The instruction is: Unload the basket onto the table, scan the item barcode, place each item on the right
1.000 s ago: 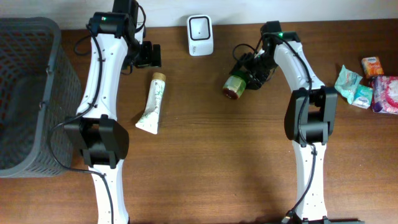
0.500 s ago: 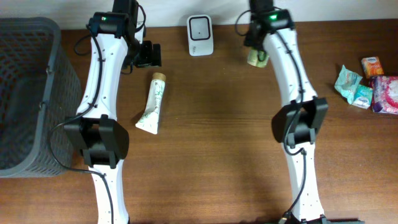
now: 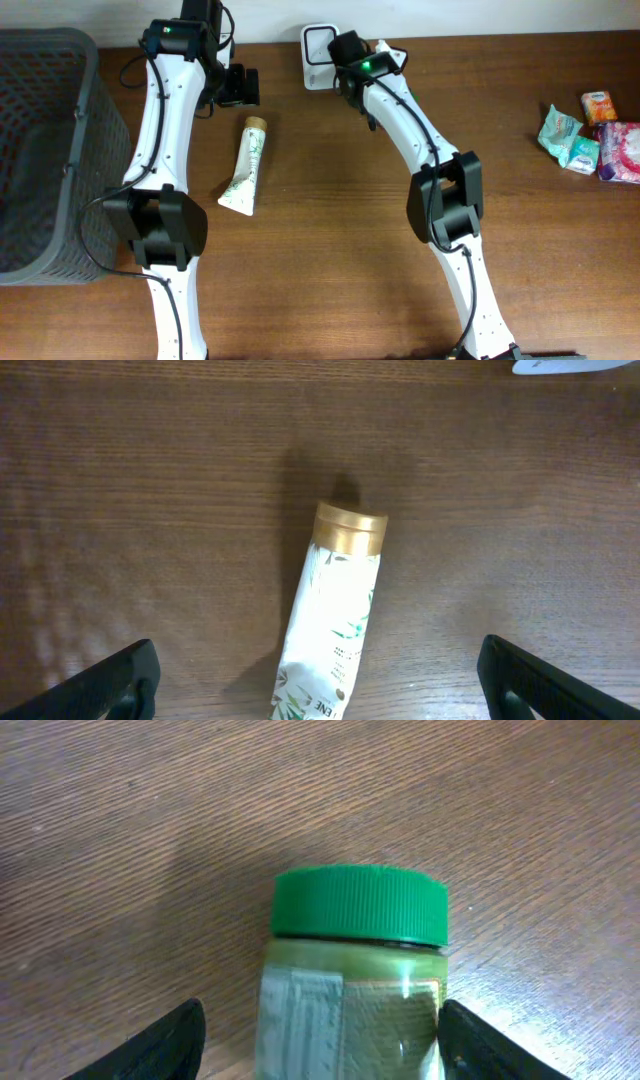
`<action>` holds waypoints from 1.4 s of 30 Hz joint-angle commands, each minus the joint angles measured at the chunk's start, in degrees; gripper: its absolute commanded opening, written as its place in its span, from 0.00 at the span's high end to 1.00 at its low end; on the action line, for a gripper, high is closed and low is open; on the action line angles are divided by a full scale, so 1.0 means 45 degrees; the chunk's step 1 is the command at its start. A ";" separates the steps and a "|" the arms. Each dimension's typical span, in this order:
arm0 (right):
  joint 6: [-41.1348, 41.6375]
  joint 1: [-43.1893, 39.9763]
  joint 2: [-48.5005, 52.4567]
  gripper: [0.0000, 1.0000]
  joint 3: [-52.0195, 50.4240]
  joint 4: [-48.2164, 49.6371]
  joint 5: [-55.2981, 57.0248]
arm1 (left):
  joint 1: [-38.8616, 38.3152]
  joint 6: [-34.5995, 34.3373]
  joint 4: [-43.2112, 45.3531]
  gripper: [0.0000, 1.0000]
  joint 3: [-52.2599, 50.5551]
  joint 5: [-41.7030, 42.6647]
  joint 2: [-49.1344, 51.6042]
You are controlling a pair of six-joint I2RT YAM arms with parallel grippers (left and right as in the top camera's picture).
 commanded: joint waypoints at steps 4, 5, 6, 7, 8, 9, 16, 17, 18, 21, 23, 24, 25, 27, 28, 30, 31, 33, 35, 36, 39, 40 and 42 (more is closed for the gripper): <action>-0.0219 -0.0957 -0.0845 0.27 0.0121 0.0131 -0.1214 | 0.0078 -0.0112 -0.0058 0.01 -0.0049 -0.0053 -0.0199; -0.0947 -0.1734 -0.0908 0.21 0.0588 0.0102 -0.4027 | 0.0078 -0.0112 -0.0024 0.01 -0.0049 -0.0049 -0.0204; -0.1219 -0.2132 -0.0908 0.19 0.0845 0.0092 -0.5503 | 0.0078 -0.0112 0.0015 0.01 -0.0049 -0.0049 -0.0204; -0.1350 -0.2642 -0.0908 0.19 0.1064 0.0107 -0.7227 | 0.0078 -0.0112 0.0034 0.01 -0.0049 -0.0049 -0.0204; -0.1331 -0.3415 -0.0908 0.18 0.1098 0.0267 -0.9374 | 0.0078 -0.0112 0.0044 0.01 -0.0049 -0.0049 -0.0204; -0.1248 -0.4007 -0.0743 0.16 0.1083 0.0471 -1.0729 | 0.0078 -0.0112 0.0044 0.01 -0.0049 -0.0044 -0.0204; -0.2414 -0.4371 0.1073 0.16 0.1078 0.1107 -1.3911 | 0.0078 -0.0117 0.0053 0.01 -0.0049 -0.0039 -0.0199; -0.2710 -0.4187 0.1073 0.17 0.1083 0.1171 -1.3930 | 0.0078 -0.0117 0.0053 0.01 -0.0049 -0.0039 -0.0199; -0.2871 -0.3963 0.1073 0.16 0.1083 0.1209 -1.3750 | 0.0078 -0.0117 0.0039 0.01 -0.0049 -0.0044 -0.0204; -0.3633 -0.3619 0.1093 0.24 0.1083 0.0758 -1.3036 | 0.0078 -0.0112 -0.0044 0.01 -0.0049 -0.0044 -0.0199; -0.4478 -0.3337 0.1093 0.31 0.1083 0.0214 -1.2177 | 0.0078 -0.0112 -0.0019 0.01 -0.0049 -0.0044 -0.0199; -0.4925 -0.3177 0.1093 0.36 0.1083 0.0063 -1.1958 | 0.0078 -0.0117 0.0015 0.01 -0.0049 -0.0044 -0.0199; -0.5071 -0.3021 0.1093 0.43 0.1088 -0.0005 -1.1662 | 0.0078 -0.0117 0.0024 0.01 -0.0049 -0.0039 -0.0199; -0.5071 -0.2701 0.1025 0.50 0.1132 -0.0005 -1.1191 | 0.0078 -0.0112 0.0015 0.01 -0.0049 -0.0044 -0.0199; -0.5066 -0.2594 0.0937 0.51 0.1195 -0.0010 -1.1011 | 0.0078 -0.0112 -0.0005 0.01 -0.0049 -0.0044 -0.0199; -0.5071 -0.2395 0.0636 0.52 0.1656 -0.0408 -1.0666 | 0.0078 -0.0112 -0.0029 0.01 -0.0049 -0.0044 -0.0199; -0.5061 -0.2268 0.0374 0.52 0.2016 -0.0806 -1.0632 | 0.0078 -0.0112 -0.0019 0.01 -0.0049 -0.0029 -0.0199; -0.4949 -0.2103 -0.0131 0.46 0.2691 -0.1603 -1.0992 | 0.0078 -0.0102 -0.0039 0.01 -0.0049 0.0894 -0.0199; -0.4080 -0.2098 -0.0355 0.40 0.3123 -0.2142 -1.1914 | 0.0078 0.0457 -0.0039 0.01 -0.0049 0.2336 -0.0199; -0.3657 -0.2118 -0.0359 0.44 0.3191 -0.2681 -1.2240 | 0.0078 0.0559 -0.0073 0.01 -0.0049 0.2744 -0.0199; -0.4367 -0.1812 -0.0311 0.44 0.2467 -0.3832 -1.2016 | 0.0078 0.0563 -0.0316 0.01 -0.0049 0.2735 -0.0199; -0.4721 -0.1617 -0.0311 0.44 0.2157 -0.4129 -1.1939 | 0.0078 0.0563 -0.0364 0.01 -0.0049 0.2730 -0.0199; -0.4770 -0.1001 -0.0311 0.43 0.1248 -0.4488 -1.0763 | 0.0078 0.0563 -0.0359 0.01 -0.0049 0.2735 -0.0199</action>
